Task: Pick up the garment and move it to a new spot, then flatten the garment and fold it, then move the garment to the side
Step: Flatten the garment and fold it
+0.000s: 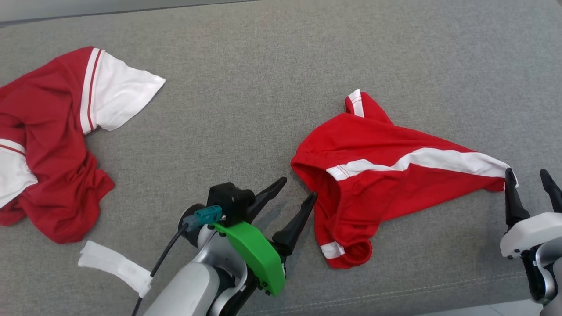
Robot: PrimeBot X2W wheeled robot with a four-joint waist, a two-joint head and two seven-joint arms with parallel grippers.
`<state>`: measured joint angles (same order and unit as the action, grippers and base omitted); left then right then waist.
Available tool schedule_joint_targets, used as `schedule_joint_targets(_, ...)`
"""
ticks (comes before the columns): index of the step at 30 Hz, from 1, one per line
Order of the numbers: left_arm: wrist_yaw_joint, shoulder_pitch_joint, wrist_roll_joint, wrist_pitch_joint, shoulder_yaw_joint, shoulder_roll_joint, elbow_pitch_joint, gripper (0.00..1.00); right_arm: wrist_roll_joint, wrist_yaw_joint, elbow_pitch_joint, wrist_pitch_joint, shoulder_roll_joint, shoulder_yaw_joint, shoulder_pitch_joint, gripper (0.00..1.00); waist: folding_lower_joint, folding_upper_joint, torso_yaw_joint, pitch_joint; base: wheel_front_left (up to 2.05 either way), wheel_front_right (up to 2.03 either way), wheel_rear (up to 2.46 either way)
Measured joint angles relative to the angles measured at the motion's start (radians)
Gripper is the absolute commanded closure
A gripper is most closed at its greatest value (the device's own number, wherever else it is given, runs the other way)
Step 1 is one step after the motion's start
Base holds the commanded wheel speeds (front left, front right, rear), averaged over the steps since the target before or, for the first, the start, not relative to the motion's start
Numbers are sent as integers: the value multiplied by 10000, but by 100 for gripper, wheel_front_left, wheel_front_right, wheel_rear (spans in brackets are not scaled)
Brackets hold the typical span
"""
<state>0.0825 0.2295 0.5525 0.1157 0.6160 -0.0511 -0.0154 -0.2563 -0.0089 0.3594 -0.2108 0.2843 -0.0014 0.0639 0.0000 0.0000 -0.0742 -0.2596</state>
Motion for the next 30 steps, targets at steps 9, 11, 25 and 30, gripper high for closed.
schedule_joint_targets(9,-61,680,535,569,90,4,-100,0,15,313,1198,109,-71,412,829,0,0,0,-219,-595,0,0,0)
schedule_joint_targets(11,-96,779,619,644,153,4,-117,0,15,384,1486,190,-153,529,915,0,0,0,-222,-594,0,0,0)
schedule_joint_targets(25,-773,838,3553,1202,790,6,268,0,31,614,2493,77,-293,713,1505,0,0,0,-247,-401,0,0,0)
schedule_joint_targets(30,-1110,947,3751,1313,1049,6,330,0,31,692,2736,-13,-295,721,1664,0,0,0,-277,-397,0,0,0)
